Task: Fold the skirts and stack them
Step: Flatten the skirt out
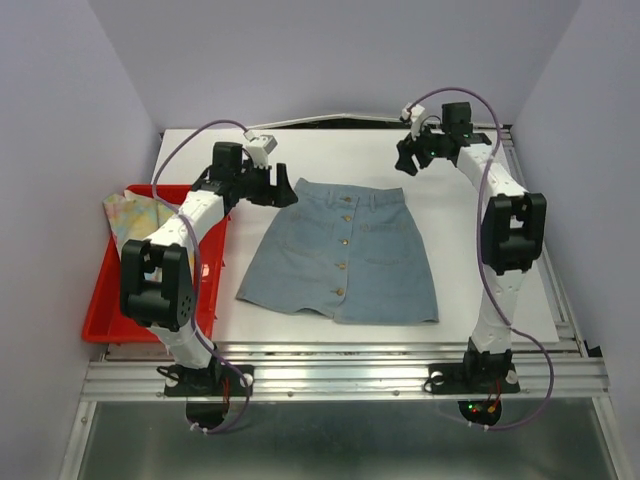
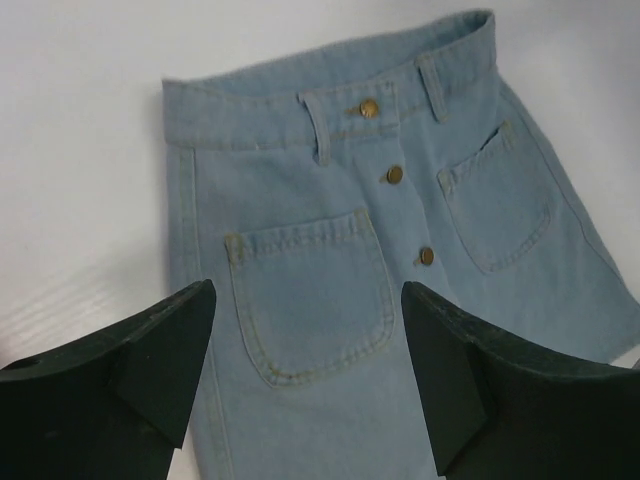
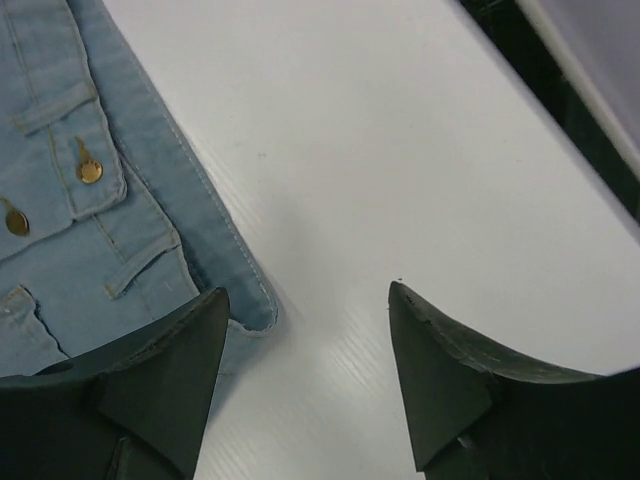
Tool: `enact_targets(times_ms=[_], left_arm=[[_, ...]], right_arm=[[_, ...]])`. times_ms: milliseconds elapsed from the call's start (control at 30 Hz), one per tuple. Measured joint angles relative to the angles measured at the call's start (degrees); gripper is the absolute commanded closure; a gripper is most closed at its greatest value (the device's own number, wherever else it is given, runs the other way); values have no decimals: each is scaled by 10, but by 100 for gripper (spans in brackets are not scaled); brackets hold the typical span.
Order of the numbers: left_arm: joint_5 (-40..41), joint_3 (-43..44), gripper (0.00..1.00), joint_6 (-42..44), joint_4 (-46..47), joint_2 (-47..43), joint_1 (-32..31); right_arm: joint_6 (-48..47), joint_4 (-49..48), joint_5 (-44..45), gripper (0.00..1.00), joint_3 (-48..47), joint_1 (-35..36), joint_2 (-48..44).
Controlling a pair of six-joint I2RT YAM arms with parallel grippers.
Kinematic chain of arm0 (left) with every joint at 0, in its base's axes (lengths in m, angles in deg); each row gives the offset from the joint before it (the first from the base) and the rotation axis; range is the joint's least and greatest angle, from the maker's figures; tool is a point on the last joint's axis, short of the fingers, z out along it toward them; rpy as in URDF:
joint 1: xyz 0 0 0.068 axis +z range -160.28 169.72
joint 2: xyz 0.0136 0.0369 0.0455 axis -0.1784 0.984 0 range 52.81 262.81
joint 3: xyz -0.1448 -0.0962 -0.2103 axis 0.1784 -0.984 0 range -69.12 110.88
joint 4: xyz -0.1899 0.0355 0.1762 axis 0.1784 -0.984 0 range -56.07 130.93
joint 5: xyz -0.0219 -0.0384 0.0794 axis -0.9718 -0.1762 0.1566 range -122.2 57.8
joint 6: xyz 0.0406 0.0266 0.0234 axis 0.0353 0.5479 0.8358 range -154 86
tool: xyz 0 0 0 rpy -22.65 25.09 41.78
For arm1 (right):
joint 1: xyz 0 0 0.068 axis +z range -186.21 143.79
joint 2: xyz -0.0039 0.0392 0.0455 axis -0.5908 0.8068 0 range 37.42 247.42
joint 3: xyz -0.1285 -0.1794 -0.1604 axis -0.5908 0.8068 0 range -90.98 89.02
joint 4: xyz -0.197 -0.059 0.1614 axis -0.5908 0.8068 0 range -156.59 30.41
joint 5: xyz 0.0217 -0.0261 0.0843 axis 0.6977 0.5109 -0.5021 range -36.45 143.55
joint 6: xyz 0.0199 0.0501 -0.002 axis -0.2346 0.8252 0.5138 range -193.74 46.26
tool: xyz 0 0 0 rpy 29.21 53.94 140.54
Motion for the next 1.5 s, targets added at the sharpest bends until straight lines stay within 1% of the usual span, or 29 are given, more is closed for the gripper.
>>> enact_targets(times_ms=[67, 100, 233, 267, 333, 367, 400, 533, 567, 600, 633, 667, 800, 867, 1033, 1167, 1200, 1233, 1267, 1300, 1333, 1400, 1467, 1500], left_arm=[[1, -23, 7, 1, -10, 0, -2], [4, -32, 6, 2, -16, 0, -5], [26, -36, 10, 7, -19, 1, -11], [30, -35, 12, 8, -17, 3, -12], [33, -28, 14, 9, -18, 14, -13], [34, -18, 14, 9, -17, 28, -14], [35, -10, 14, 9, -15, 44, -15], [36, -7, 14, 8, -18, 74, -16], [37, -7, 14, 8, -21, 76, -16], [37, -7, 14, 8, -23, 78, -16], [36, -7, 15, 8, -23, 78, -16], [35, -7, 16, 9, -23, 78, -16], [39, -12, 14, 9, -23, 77, -17], [60, -19, 13, 9, -23, 77, -20], [104, -24, 14, 9, -28, 78, -23], [110, -18, 12, 10, -29, 87, -25], [110, -17, 11, 12, -29, 88, -26], [110, -17, 10, 16, -29, 88, -28], [109, -17, 8, 17, -29, 88, -29], [108, -17, 8, 21, -28, 88, -33], [107, -17, 7, 23, -28, 88, -35], [103, -17, 7, 25, -29, 88, -40], [99, -17, 7, 26, -29, 88, -42], [97, -17, 5, 26, -29, 88, -43]], right_arm=[[-19, 35, -7, 25, -29, 6, 44], [-30, 49, -10, 26, -38, 8, 67], [-58, 84, -11, 30, -39, 19, 108], [-66, 91, -12, 34, -39, 23, 113], [-77, 97, -14, 39, -39, 29, 116], [-86, 99, -14, 44, -39, 34, 117], [-90, 99, -14, 47, -39, 35, 118], [-112, 108, -6, 52, -47, 41, 129], [-118, 110, 0, 57, -48, 42, 133], [-122, 111, 3, 79, -48, 42, 136], [-129, 115, 8, 91, -48, 42, 139], [-135, 118, 11, 99, -48, 41, 139], [-145, 124, 21, 99, -48, 41, 140], [-145, 126, 27, 99, -48, 41, 140], [-114, 126, 40, 99, -54, 40, 140], [-106, 123, 54, 99, -66, 37, 139], [-106, 122, 54, 78, -67, 35, 139], [-104, 122, 53, 62, -67, 33, 139], [-104, 123, 48, 44, -67, 30, 138], [-97, 124, 46, 44, -67, 29, 138], [-98, 129, 39, 38, -69, 28, 138], [-104, 148, 29, 32, -83, 26, 139], [-110, 172, 24, 30, -110, 25, 139], [-116, 184, 23, 26, -127, 25, 139]])
